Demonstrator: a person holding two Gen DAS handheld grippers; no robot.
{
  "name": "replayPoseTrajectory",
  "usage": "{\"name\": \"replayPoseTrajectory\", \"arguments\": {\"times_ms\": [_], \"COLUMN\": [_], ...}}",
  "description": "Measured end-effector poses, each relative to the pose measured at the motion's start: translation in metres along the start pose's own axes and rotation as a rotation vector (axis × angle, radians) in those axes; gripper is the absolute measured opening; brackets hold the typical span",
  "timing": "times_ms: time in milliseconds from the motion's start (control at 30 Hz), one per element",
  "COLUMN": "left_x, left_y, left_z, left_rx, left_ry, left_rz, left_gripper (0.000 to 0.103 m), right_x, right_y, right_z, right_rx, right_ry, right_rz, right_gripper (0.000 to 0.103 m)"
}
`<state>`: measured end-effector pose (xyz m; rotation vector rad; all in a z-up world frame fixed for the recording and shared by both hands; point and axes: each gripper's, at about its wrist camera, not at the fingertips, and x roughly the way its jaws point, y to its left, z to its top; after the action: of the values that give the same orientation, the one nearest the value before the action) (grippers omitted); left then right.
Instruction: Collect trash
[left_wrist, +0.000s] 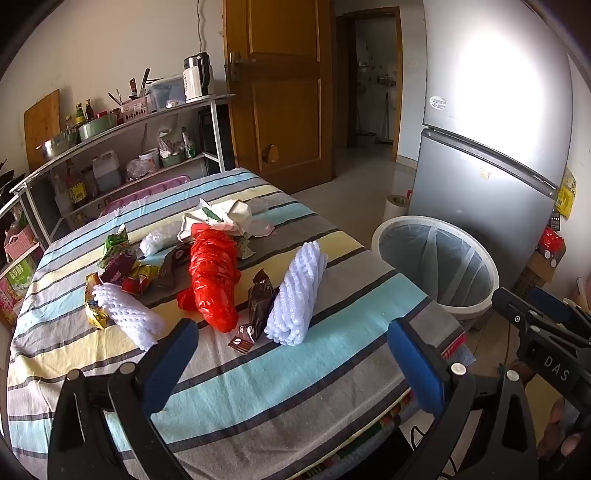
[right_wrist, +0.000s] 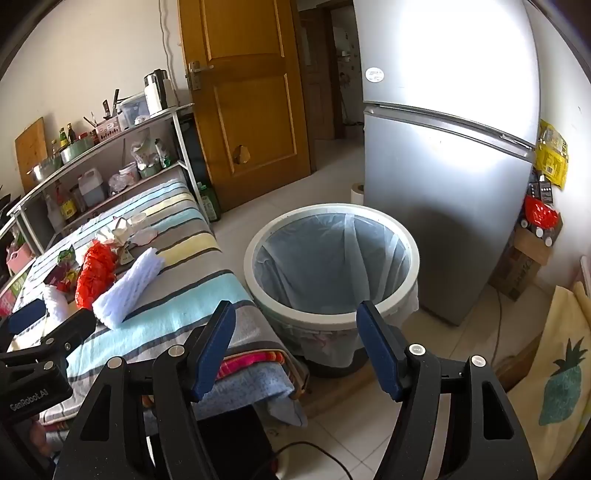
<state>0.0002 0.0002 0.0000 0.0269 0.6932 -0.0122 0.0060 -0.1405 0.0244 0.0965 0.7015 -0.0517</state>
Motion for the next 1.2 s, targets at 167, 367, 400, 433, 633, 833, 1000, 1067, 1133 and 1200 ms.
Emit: {"name": "replayPoseTrajectory", "arguments": {"times_ms": [167, 367, 400, 433, 633, 833, 1000, 1067, 1133, 1200], "left_x": [-0.0003, -0.0001, -0.0004, -0.0008, -0.0037, -0.0040, -0.0035, -0.0040, -0.0040, -0.0053], "left_y": [-0.0001, -0.0001, -0.0001, -0.0001, 0.0019, 0.0024, 0.0026, 0.0021, 0.0020, 0.0020], "left_z": [0.0000, -0.0001, -0.0002, -0.0003, -0.0002, -0.0006, -0.0007, -0.0010, -0.0012, -0.0014], "left_rx": [0.003, 0.002, 0.003, 0.003, 0.003, 0.002, 0.002, 0.001, 0.002, 0.002], "left_ry": [-0.005, -0.005, -0.004, -0.004, -0.005, -0.004, -0.003, -0.005, -0.005, -0.006], "left_rz": [0.002, 0.002, 0.004, 0.004, 0.005, 0.005, 0.003, 0.004, 0.006, 0.006], "left_gripper": [0.103, 0.103, 0.103, 0.103, 0.103, 0.103, 0.103, 0.103, 0.103, 0.103], "right_x": [-0.0031, -0.0025, -0.0017, -0.0010, -0.0014, -0.0017, -0.0017, -0.0019, -0.0015, -0.0014], "right_y": [-0.0024, -0.0013, -0.0011, 0.0001, -0.0004, -0.0003, -0.0004, -0.0007, -0.0005, -0.0006], "right_z": [0.0014, 0.0006, 0.0005, 0.0010, -0.0004, -0.0005, -0.0005, -0.0005, -0.0006, -0.0007], "right_rx": [0.004, 0.005, 0.002, 0.001, 0.001, 0.003, 0.003, 0.004, 0.003, 0.002], "right_ry": [0.001, 0.002, 0.004, 0.004, 0.001, -0.001, 0.000, 0.000, 0.001, 0.001], "right_rz": [0.001, 0.002, 0.003, 0.001, 0.000, 0.000, 0.000, 0.000, 0.001, 0.000], "right_gripper": [0.069, 0.069, 0.069, 0.069, 0.069, 0.069, 0.069, 0.069, 0.069, 0.069]}}
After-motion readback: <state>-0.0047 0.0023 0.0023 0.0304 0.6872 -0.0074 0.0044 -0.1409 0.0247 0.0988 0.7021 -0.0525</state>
